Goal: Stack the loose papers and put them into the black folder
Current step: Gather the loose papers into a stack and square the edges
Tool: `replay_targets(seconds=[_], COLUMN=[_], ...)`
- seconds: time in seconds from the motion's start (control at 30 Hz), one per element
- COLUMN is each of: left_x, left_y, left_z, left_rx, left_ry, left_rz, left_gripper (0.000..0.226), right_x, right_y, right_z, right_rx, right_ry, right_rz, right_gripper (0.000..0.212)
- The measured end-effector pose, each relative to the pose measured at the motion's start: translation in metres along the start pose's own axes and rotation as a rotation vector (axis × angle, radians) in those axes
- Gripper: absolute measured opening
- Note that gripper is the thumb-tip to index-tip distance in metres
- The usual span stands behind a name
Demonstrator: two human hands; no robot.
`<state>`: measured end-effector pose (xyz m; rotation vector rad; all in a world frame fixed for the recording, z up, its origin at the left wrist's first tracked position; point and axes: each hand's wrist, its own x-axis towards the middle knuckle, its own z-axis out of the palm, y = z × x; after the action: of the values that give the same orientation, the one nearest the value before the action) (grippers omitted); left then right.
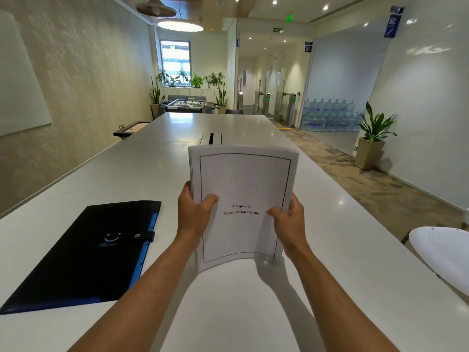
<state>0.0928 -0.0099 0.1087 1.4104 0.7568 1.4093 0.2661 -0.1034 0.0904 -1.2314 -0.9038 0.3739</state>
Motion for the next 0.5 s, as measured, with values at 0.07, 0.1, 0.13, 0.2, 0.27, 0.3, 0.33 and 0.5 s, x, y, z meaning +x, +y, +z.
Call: replay_targets(seconds=[0.07,0.1,0.13,0.2,0.27,0.3,0.33,0.5], left_x=[0.002,0.003,0.005,0.006,0.004,0.001,-0.002,-0.013], left_y=[0.008,0.012,0.016,0.019,0.015,0.01,0.004,-0.015], left_z=[0.002,0.003,0.003,0.002,-0.002,-0.004,-0.005,0.003], left_rx=[-0.004,-0.013,-0.023,-0.03,-0.004,0.009,0.012,0.028], left_ry=[0.02,0.017,0.009,-0.012,-0.023,-0.018,-0.008,0.023], left_rz=[0.024,0.039,0.054,0.076,0.071,0.055,0.037,0.002], left_gripper=[0.028,0.027,0.026,0.029,0.038,0.041,0.042,0.039], right_x=[0.004,0.006,0.008,0.009,0.006,0.004,0.001,-0.006], right_y=[-0.01,-0.015,-0.019,-0.023,-0.017,-0.011,-0.005,0.011], right_z=[0.0,0.0,-0.002,-0.006,-0.011,-0.013,-0.015,-0.002], right_rx=[-0.01,0.0,0.015,0.015,-0.027,-0.045,-0.05,-0.057], right_ry=[-0.009,0.005,0.021,0.03,0.011,0.003,-0.001,-0.007], right_rz=[-0.046,-0.073,-0.097,-0.125,-0.097,-0.073,-0.05,-0.024], right_gripper=[0.044,0.044,0.045,0.045,0.047,0.048,0.048,0.053])
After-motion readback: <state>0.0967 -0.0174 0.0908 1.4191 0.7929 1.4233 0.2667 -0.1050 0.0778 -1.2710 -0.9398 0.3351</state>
